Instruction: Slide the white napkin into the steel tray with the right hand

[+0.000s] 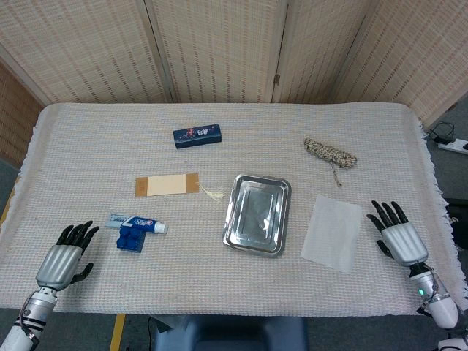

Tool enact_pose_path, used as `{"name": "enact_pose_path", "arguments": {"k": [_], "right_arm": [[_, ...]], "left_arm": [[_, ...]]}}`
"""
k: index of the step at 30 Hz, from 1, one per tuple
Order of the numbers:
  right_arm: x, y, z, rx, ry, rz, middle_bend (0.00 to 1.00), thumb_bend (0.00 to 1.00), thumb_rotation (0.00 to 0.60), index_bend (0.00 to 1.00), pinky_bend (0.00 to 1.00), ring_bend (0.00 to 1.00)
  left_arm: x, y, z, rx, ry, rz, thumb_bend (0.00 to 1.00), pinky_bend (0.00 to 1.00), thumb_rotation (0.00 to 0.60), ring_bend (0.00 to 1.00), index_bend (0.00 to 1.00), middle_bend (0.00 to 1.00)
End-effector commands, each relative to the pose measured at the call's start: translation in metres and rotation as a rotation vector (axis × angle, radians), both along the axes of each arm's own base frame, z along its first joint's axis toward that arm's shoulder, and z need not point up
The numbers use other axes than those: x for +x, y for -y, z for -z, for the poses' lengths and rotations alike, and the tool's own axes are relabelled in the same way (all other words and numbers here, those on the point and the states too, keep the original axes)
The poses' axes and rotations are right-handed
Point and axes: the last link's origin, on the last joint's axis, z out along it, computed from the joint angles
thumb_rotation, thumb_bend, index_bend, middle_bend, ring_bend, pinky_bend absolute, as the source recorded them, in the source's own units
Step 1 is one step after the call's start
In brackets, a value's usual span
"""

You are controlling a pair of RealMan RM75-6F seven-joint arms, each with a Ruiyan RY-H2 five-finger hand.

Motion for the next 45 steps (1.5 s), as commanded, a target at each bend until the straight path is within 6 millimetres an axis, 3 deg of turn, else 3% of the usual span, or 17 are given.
{"name": "enact_pose_path", "arguments": {"k": [1, 12, 23, 32, 35, 45], "right_arm": [[0.002, 0.003, 0.003, 0.004, -0.004, -0.009, 0.0, 0.4, 0.6, 0.15, 0.0, 0.0], [0.009, 0.013, 0.028, 0.061, -0.023, -0.009, 0.0, 0.4, 0.6, 0.15, 0.0, 0.0], [0.017, 0.02, 0.04, 0.071, 0.0, -0.017, 0.0, 0.4, 0.6, 0.16, 0.0, 0.0], [0.024, 0.027, 0.05, 0.077, 0.021, -0.011, 0.0, 0.4, 0.6, 0.29, 0.0, 0.0], [0.028, 0.027, 0.052, 0.067, 0.062, -0.017, 0.0, 0.4, 0.6, 0.38, 0.0, 0.02], [0.035, 0.027, 0.052, 0.043, 0.125, -0.04, 0.14, 0.4, 0.6, 0.59, 0.0, 0.1]], "left_arm": [[0.0, 0.0, 0.0, 0.0, 0.0, 0.001, 0.44, 0.0, 0.6, 0.0, 0.0, 0.0], [0.0, 0.0, -0.002, 0.011, 0.006, -0.003, 0.44, 0.0, 0.6, 0.0, 0.0, 0.0], [-0.001, 0.0, -0.004, 0.023, 0.009, -0.009, 0.44, 0.0, 0.6, 0.0, 0.0, 0.0], [-0.001, 0.0, -0.006, 0.03, 0.012, -0.008, 0.44, 0.0, 0.6, 0.0, 0.0, 0.0], [-0.001, 0.0, -0.006, 0.029, 0.014, -0.009, 0.44, 0.0, 0.6, 0.0, 0.0, 0.0], [-0.001, 0.001, -0.006, 0.027, 0.017, -0.005, 0.44, 0.0, 0.6, 0.0, 0.0, 0.0]]}}
